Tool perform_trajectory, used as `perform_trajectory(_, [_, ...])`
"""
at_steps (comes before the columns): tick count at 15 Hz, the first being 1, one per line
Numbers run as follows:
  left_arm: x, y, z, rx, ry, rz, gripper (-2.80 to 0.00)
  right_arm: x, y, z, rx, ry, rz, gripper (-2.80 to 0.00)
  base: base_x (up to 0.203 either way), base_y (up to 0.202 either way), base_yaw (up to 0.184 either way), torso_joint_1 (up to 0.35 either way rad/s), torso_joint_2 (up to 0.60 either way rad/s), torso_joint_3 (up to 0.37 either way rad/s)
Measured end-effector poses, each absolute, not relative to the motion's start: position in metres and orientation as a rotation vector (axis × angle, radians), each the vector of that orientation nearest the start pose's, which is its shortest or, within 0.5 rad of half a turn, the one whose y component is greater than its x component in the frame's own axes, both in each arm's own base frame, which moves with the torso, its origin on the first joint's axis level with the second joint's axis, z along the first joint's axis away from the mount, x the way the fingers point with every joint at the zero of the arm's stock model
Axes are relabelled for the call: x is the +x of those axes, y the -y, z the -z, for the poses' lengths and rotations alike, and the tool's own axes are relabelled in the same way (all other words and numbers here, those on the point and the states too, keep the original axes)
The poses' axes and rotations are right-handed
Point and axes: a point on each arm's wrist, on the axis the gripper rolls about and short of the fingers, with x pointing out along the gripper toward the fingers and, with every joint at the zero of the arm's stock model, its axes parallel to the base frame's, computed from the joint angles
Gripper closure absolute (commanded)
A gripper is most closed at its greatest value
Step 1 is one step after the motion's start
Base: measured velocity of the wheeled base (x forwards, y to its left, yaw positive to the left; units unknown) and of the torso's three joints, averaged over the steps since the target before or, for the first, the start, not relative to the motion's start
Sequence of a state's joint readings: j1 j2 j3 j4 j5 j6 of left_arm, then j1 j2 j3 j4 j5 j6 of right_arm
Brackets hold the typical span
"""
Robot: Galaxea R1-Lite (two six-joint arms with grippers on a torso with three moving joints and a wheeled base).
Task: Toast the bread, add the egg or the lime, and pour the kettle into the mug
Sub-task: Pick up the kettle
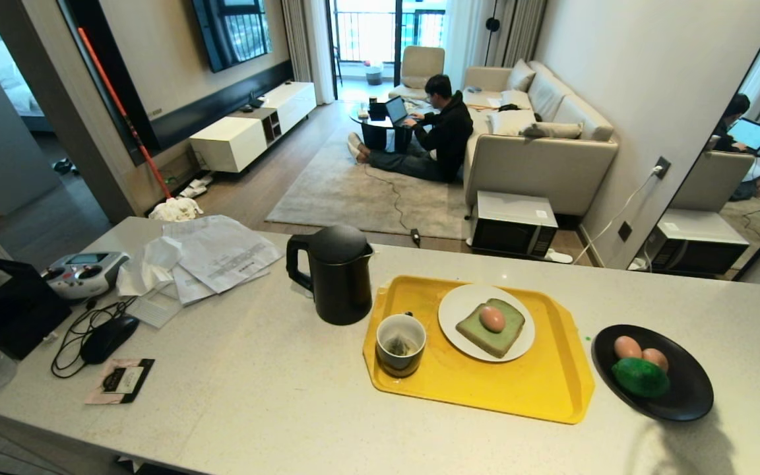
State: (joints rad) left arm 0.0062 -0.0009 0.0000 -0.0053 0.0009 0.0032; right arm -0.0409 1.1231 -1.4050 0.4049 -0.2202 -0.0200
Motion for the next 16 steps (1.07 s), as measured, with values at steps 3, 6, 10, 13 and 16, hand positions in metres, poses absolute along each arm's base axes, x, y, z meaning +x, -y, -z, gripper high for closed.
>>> perform_trajectory(3, [-0.023, 0.000, -0.076, 0.003, 0.007, -0.007, 0.00, 0.059, 0.005, -0.376, -0.059, 0.013, 0.215, 0.00, 0.000, 0.000, 0.000, 0.000, 0.00, 0.000])
perform_trajectory(6, [-0.023, 0.000, -0.076, 0.003, 0.007, -0.007, 0.00, 0.007, 0.003, -0.357, -0.119, 0.151, 0.131, 0.00, 0.000, 0.000, 0.000, 0.000, 0.00, 0.000])
perform_trajectory(10, [-0.023, 0.000, -0.076, 0.003, 0.007, -0.008, 0.00, -0.042, 0.002, -0.317, -0.150, 0.249, 0.091, 0.00, 0.000, 0.000, 0.000, 0.000, 0.00, 0.000])
perform_trajectory(13, [-0.023, 0.000, -0.076, 0.003, 0.006, -0.007, 0.00, -0.068, 0.002, -0.288, -0.149, 0.299, 0.088, 0.00, 0.000, 0.000, 0.000, 0.000, 0.00, 0.000])
perform_trajectory(16, [-0.023, 0.000, -0.076, 0.003, 0.006, -0.007, 0.00, -0.087, 0.002, -0.260, -0.146, 0.338, 0.087, 0.00, 0.000, 0.000, 0.000, 0.000, 0.00, 0.000])
